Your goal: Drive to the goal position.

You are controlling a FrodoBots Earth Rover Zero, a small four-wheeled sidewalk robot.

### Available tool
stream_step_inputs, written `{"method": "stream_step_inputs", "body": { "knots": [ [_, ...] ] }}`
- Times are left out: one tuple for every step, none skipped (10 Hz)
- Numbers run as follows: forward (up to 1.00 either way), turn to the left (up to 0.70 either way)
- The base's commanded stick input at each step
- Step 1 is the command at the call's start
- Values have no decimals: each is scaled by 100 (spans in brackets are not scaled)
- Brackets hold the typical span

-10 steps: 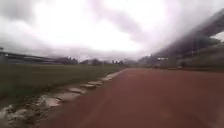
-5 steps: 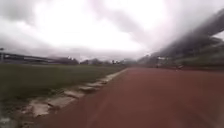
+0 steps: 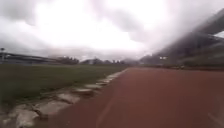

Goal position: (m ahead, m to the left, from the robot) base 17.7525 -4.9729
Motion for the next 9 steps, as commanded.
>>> {"method": "stream_step_inputs", "body": {
  "knots": [
    [70, 0],
    [70, 0],
    [70, 0],
    [70, 0],
    [70, 0],
    [70, 0],
    [70, 0],
    [70, 0],
    [70, 0]
  ]
}}
